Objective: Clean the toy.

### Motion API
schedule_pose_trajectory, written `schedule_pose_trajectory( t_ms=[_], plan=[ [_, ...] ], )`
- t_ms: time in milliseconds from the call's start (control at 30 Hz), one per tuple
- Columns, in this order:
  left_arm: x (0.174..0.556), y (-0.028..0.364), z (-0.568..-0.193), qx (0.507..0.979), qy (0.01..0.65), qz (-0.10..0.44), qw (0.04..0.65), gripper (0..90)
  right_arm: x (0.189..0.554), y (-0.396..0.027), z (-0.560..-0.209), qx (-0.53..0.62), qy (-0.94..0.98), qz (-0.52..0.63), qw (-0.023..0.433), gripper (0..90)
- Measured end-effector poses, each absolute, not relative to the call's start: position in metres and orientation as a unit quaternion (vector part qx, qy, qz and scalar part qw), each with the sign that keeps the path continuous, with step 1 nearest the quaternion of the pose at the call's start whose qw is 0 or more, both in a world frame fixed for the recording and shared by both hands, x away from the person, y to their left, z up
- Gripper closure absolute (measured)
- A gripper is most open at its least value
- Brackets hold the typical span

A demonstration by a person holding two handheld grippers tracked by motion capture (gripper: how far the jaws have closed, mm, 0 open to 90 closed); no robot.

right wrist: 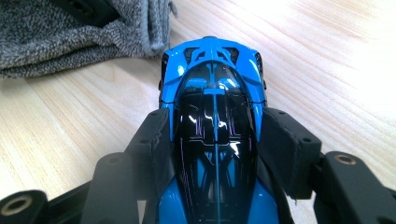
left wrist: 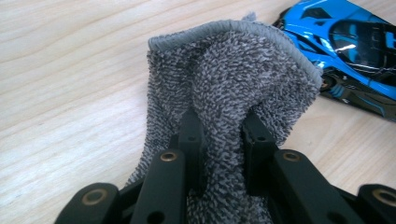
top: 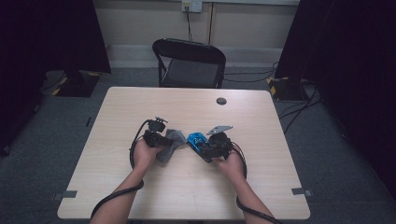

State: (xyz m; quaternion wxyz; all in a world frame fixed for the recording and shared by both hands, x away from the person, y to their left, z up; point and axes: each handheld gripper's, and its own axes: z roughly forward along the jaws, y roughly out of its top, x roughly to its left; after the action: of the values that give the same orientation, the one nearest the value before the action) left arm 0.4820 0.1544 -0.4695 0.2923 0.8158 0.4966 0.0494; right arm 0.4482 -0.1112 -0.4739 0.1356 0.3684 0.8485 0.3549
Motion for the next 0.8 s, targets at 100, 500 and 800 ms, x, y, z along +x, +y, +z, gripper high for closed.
schedule_pose_trajectory(
  t_ms=[100,500,800],
  plan=[
    [0.482,0.159,-0.468,0.811,0.503,0.056,0.294,73.8,0.448,-0.111,-0.474,0.368,0.849,0.355,0.136,44.0],
    [0.485,0.17,-0.459,0.8,0.513,0.062,0.305,73.7,0.449,-0.111,-0.474,0.364,0.849,0.357,0.136,43.9],
    [0.469,0.17,-0.455,0.804,0.495,0.045,0.328,73.5,0.448,-0.112,-0.475,0.365,0.847,0.361,0.137,43.7]
  ],
)
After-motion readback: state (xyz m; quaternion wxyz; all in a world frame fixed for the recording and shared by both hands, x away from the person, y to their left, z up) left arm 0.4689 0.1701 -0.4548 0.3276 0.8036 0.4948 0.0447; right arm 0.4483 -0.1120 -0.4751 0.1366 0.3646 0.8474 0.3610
